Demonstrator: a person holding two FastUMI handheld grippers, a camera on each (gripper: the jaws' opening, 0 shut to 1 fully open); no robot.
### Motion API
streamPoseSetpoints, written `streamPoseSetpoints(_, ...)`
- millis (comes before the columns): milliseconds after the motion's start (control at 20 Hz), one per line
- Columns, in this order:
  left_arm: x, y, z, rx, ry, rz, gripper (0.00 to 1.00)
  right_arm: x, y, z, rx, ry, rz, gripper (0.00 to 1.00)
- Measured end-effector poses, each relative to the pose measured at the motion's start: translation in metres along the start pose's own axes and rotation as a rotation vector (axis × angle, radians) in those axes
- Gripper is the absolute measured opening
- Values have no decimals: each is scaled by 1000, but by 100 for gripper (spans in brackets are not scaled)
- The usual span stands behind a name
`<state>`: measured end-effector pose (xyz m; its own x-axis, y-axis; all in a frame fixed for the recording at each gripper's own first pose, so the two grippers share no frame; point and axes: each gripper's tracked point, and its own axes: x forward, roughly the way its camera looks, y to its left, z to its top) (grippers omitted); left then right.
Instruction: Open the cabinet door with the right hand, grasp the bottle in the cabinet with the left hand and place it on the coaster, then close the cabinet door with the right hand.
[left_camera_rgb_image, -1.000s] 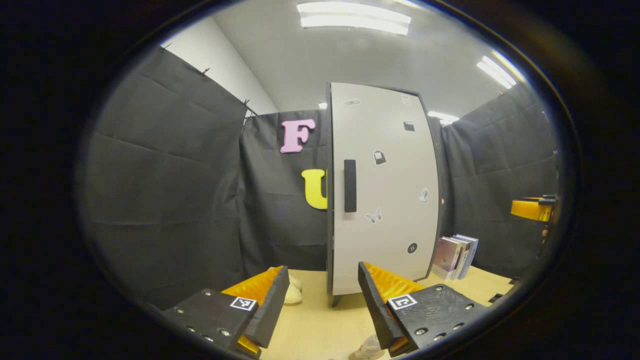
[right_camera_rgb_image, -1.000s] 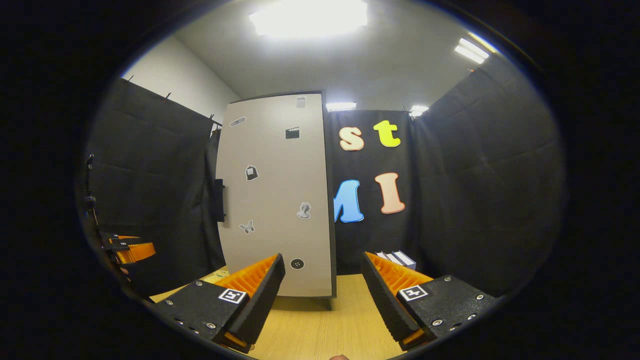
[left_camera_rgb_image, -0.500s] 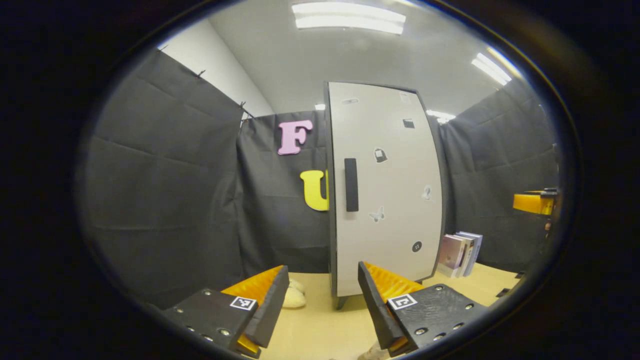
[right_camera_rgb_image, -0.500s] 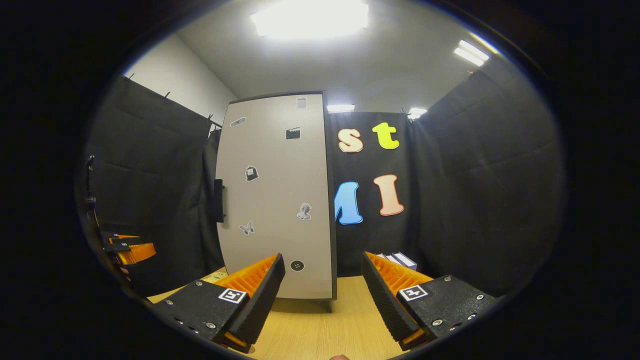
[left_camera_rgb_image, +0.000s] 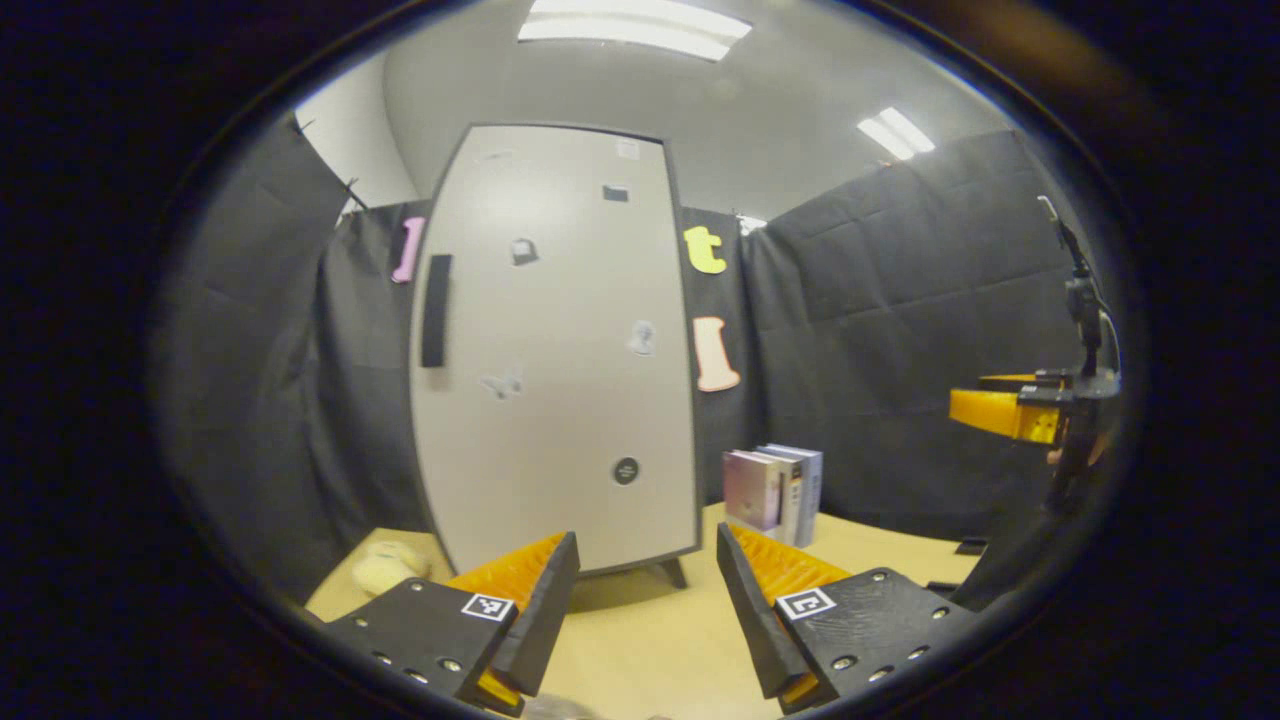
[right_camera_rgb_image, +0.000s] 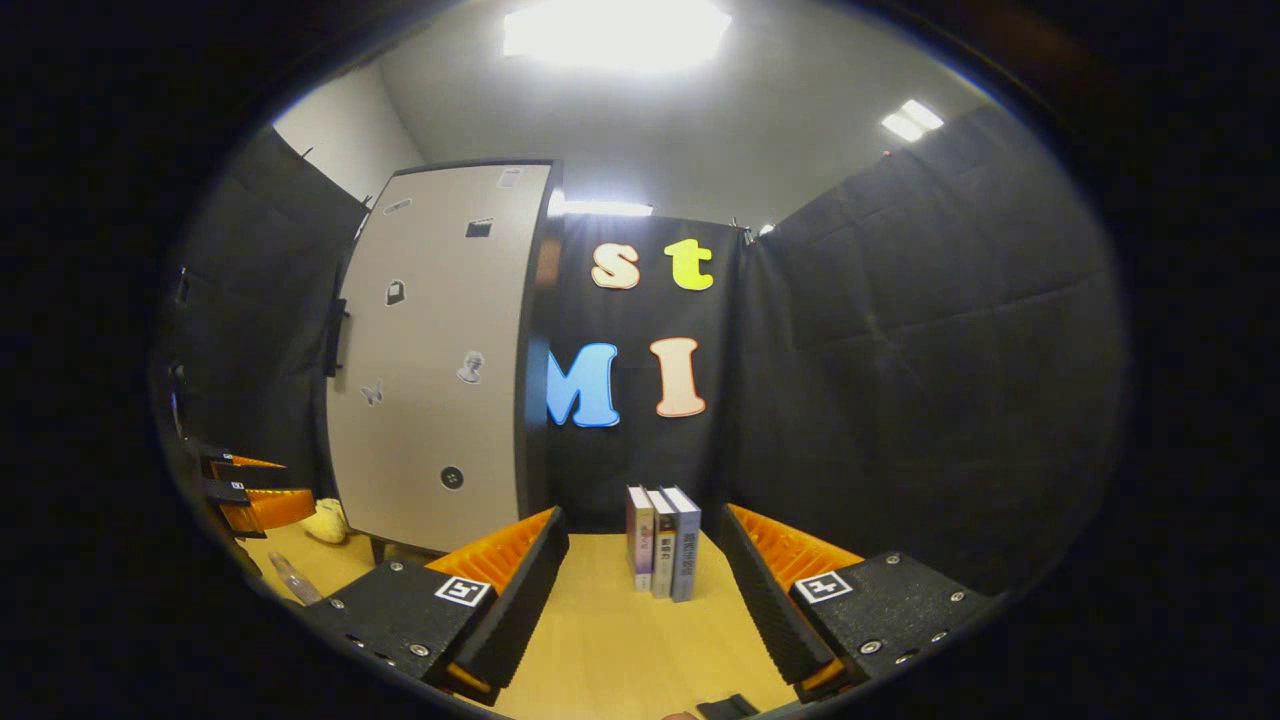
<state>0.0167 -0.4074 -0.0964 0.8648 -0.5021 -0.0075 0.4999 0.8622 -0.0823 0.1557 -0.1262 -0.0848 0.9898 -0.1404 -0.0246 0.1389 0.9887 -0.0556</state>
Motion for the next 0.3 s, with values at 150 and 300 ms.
streamPoseSetpoints(150, 81, -117, -55, -111, -16, 38, 79, 50, -90, -40, -9, -101, 55, 94)
streamPoseSetpoints(300, 172, -209, -135, -131, 11, 171, 80, 118, -154, -106, 11, -113, 107, 93)
